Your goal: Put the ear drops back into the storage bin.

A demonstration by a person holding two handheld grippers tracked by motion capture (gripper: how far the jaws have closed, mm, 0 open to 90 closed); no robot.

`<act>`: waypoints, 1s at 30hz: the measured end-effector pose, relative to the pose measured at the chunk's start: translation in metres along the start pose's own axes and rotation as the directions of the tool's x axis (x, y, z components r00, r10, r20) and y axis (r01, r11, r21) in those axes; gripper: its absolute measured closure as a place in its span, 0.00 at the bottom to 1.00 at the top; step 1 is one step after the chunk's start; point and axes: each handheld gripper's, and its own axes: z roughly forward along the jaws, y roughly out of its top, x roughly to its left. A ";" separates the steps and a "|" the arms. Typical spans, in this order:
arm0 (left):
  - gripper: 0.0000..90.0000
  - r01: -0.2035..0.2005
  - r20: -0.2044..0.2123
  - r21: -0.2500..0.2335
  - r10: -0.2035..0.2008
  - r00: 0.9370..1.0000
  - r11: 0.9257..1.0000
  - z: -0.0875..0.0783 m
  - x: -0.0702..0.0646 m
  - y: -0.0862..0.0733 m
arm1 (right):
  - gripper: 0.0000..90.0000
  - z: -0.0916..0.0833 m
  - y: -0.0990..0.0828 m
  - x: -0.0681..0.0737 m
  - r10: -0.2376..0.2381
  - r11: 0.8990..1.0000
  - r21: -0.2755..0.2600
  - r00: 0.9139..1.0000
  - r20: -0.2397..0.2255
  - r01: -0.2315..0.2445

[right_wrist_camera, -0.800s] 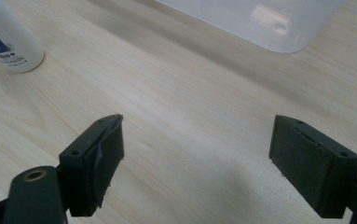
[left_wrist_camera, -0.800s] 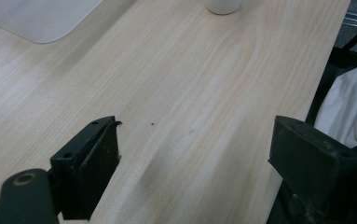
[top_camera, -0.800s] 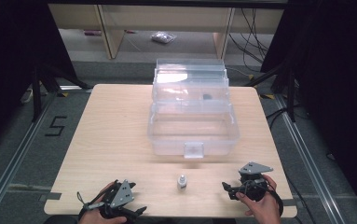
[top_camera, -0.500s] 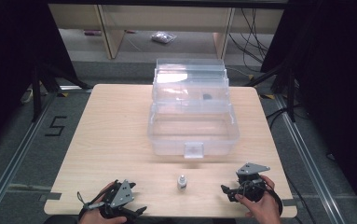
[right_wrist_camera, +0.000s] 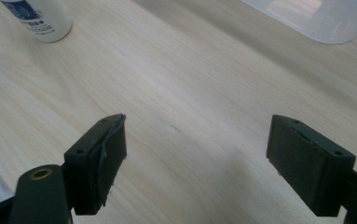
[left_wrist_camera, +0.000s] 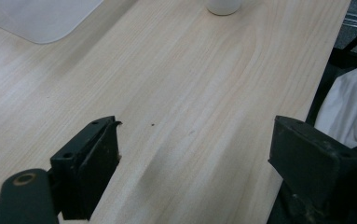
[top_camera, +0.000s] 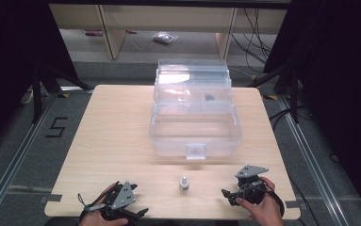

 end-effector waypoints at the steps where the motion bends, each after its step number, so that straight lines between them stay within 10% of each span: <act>1: 0.17 -0.001 0.000 0.000 0.001 1.000 1.000 0.000 0.000 0.000 | 0.23 0.001 0.000 0.000 -0.015 1.000 -0.003 1.000 0.001 0.015; 15: 0.17 0.006 0.001 0.001 -0.006 1.000 1.000 0.001 0.000 0.000 | 0.21 0.003 0.013 0.016 -0.078 0.997 0.005 0.996 -0.043 0.078; 26: 0.17 0.021 0.001 -0.005 -0.021 1.000 1.000 0.001 -0.001 -0.001 | 0.24 0.004 0.046 0.038 -0.205 0.977 0.054 0.977 -0.064 0.208; 30: 0.17 0.020 -0.001 -0.002 -0.020 1.000 1.000 0.001 -0.001 -0.001 | 0.26 0.007 0.056 0.050 -0.276 0.957 0.065 0.956 -0.101 0.283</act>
